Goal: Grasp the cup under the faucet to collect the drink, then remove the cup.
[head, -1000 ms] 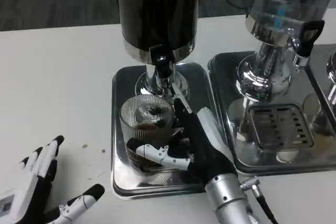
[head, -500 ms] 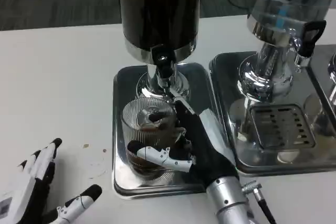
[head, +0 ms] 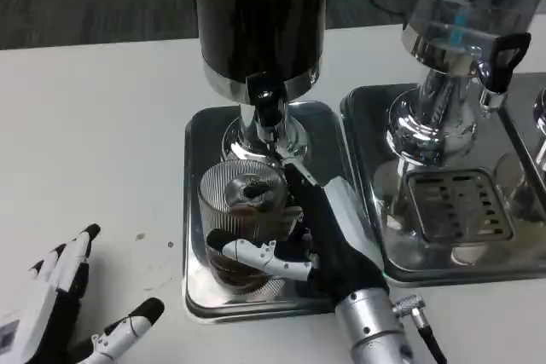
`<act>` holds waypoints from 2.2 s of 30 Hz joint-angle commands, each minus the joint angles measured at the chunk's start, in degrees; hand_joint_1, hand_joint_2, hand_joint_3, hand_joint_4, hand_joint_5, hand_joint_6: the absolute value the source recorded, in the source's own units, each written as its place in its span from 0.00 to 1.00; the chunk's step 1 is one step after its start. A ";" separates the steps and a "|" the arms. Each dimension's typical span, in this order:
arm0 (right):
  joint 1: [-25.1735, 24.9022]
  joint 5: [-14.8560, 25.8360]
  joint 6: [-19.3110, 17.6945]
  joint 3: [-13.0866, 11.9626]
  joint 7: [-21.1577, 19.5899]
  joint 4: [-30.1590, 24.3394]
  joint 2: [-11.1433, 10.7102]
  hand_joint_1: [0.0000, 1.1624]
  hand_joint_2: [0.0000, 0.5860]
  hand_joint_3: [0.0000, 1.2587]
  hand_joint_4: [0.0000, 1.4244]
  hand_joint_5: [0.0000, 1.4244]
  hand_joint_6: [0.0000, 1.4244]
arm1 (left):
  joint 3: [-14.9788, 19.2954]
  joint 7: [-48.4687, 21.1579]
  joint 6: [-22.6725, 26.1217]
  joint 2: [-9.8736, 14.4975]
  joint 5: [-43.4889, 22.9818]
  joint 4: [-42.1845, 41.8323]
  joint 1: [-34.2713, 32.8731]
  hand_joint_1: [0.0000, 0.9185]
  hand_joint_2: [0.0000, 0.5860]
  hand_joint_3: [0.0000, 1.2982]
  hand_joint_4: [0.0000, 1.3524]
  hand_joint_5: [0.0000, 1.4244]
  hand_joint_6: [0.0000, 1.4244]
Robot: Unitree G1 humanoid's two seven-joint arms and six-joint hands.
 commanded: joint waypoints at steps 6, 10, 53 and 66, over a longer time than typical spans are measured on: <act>1.40 0.09 -0.48 -0.91 -2.49 0.66 0.57 0.78 0.30 0.16 0.40 0.58 0.90 | 0.02 -0.71 0.46 0.58 -0.17 0.29 -0.25 0.00 0.24 0.00 0.00 0.00 0.00; 1.74 -0.20 -1.61 -0.69 -3.75 0.54 0.52 0.78 0.31 0.17 0.41 0.59 0.91 | -0.10 -0.70 0.48 0.50 -0.24 0.56 -0.53 0.00 0.24 0.00 0.00 0.00 0.00; 6.03 -7.23 -8.16 -1.82 -16.07 -3.68 -2.65 0.80 0.30 0.22 0.42 0.62 0.94 | -5.31 0.03 -1.19 2.10 2.81 2.55 -4.61 0.00 0.24 0.00 0.00 0.00 0.00; 9.11 -8.64 -8.94 -1.67 -15.46 -7.87 -4.47 0.79 0.31 0.22 0.42 0.63 0.94 | -5.29 0.91 -1.25 2.47 3.91 1.28 -4.49 0.00 0.23 0.00 0.00 0.00 0.00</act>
